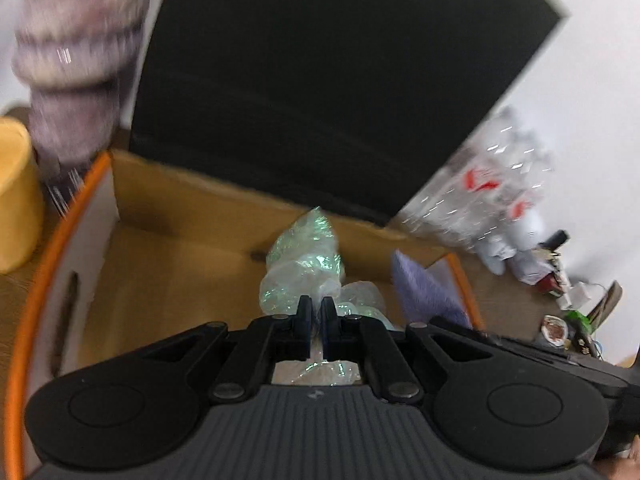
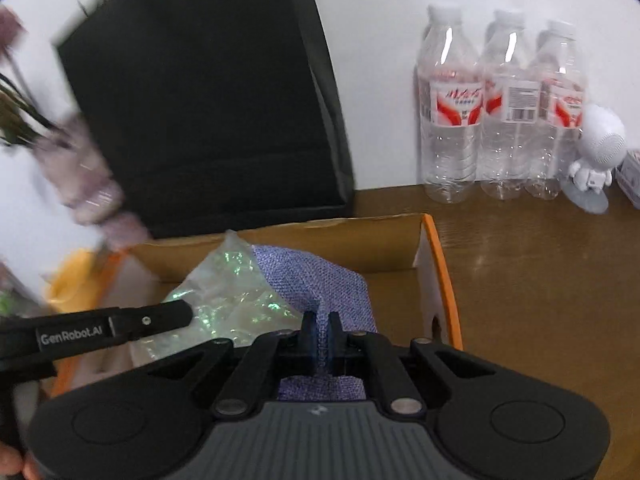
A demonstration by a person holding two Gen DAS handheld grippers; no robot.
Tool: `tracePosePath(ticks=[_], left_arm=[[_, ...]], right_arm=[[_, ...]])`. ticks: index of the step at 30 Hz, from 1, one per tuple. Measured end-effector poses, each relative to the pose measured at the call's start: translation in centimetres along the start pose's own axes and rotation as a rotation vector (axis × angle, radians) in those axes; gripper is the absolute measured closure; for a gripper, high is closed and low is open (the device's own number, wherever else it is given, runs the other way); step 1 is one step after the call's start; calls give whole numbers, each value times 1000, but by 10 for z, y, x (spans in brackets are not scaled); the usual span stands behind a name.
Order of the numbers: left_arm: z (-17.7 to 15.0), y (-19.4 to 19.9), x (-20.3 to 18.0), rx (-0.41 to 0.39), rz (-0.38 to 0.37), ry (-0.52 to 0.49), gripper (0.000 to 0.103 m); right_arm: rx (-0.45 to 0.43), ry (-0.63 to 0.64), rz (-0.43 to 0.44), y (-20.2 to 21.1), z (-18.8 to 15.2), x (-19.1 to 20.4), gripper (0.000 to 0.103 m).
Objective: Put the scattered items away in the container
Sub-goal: 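Carry the bag and the cloth with both tools over the cardboard box, then open both tools to drop the bag and cloth into the box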
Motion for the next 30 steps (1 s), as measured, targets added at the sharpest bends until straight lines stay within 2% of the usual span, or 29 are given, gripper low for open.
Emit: tracePosePath(ticks=[1,3,4,5,6,7,8,10,12,15,17,19,22,28,29,30], left_arm=[[-1,-8,4,14,9,10,95],[-3,-22,9,43,18,27,90],[-5,-28,11,59,18,34,81],[-7,-31,13,83,22,43,74],[-7,-30,15,83,22,54,64],[-6,-27,15,77,15,62,56],[-6,-21,14,76,11,66,53],[-4,-9,13,75,3,72,52],[-3,9,9,62,17,60,47],[-6,41,-4,45,44,39,38],[-9,63,-11,47,52,26,35],[-19,88,-23,44,64,-2,27],[-43,118,-38,56,96,-61,19],[-92,166,-50,104,150,-106,15],[-99,176,-55,96,165,-128,13],[-105,186,-60,88,181,-150,6]], right_arm=[[9,12,-28,-12,2,1,96],[34,28,-66,-32,2,1,82],[61,32,-76,-41,0,2,79],[96,35,-84,-49,-3,3,66],[127,35,-90,-55,-5,3,60],[147,30,-96,-56,-6,3,59],[154,28,-101,-52,-6,4,58],[147,36,-96,-36,-4,8,48],[113,45,-89,-12,0,10,34],[74,45,-79,28,4,12,31],[77,45,-74,51,-4,12,31],[87,47,-70,73,-16,12,30],[101,51,-63,106,-33,12,24],[129,57,-50,171,-68,12,23],[131,61,-47,181,-76,13,23],[129,67,-45,191,-83,14,23]])
Point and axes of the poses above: each gripper's, at about its wrist camera, not at the fingertips, and y roughly against the way its jaws point, x to its left, z to its top, the point moved 6 cm from there along -y, roughly the way its jaws point, and after that the axes turned 7 degrees about -z, right-handed, at the moved point
